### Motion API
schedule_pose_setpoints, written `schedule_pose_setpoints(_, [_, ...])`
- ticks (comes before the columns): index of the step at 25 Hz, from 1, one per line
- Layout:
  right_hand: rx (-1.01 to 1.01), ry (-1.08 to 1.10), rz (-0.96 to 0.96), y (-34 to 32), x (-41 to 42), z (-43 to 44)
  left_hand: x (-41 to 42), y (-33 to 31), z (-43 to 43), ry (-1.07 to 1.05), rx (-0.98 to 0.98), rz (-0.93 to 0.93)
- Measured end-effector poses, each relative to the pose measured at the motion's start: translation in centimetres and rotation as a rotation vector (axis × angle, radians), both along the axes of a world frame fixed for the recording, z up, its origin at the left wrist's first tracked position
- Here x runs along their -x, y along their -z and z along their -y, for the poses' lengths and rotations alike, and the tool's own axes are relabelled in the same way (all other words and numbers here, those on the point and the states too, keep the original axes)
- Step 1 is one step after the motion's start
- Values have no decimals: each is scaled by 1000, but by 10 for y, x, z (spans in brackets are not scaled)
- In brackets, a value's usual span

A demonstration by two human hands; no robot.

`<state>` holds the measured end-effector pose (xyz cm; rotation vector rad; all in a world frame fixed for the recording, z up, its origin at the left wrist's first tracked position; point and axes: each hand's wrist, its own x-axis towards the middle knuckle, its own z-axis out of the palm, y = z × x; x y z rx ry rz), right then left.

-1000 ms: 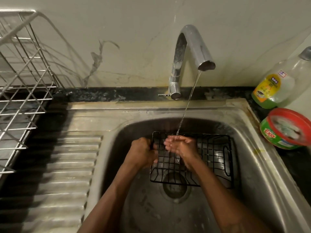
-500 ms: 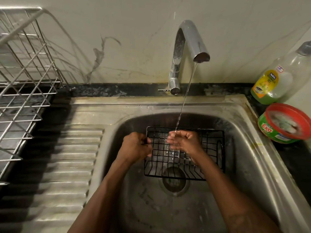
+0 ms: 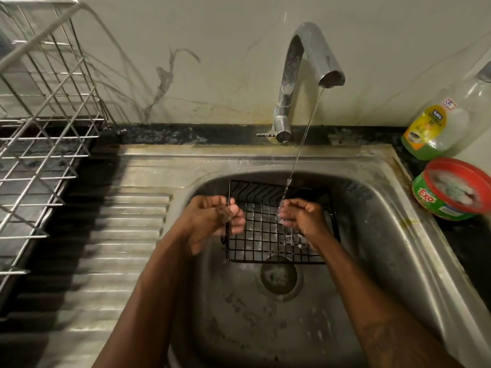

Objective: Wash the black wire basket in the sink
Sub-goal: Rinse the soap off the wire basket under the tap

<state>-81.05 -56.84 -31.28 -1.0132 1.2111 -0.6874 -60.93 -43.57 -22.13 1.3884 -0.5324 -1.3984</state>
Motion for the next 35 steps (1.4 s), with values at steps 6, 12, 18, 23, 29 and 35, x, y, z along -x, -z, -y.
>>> schedule_pose_setpoints(6, [-173, -640, -173, -4, 3, -20, -8, -12, -3, 17, 127, -114])
schedule_pose_setpoints(12, [-27, 51, 5, 10, -14, -3, -12, -9, -4, 59, 127, -86])
schedule_pose_setpoints(18, [-301, -585, -149, 5, 14, -12, -11, -7, -2, 55, 128, -40])
schedule_pose_setpoints(23, [-35, 94, 61, 10, 0, 2, -6, -3, -1, 88, 111, 38])
schedule_pose_setpoints(29, [-292, -467, -36, 2, 14, -9, -5, 0, 1, 69, 108, 34])
schedule_pose_setpoints(35, [-147, -71, 130, 13, -2, 0, -4, 1, 3, 88, 114, 60])
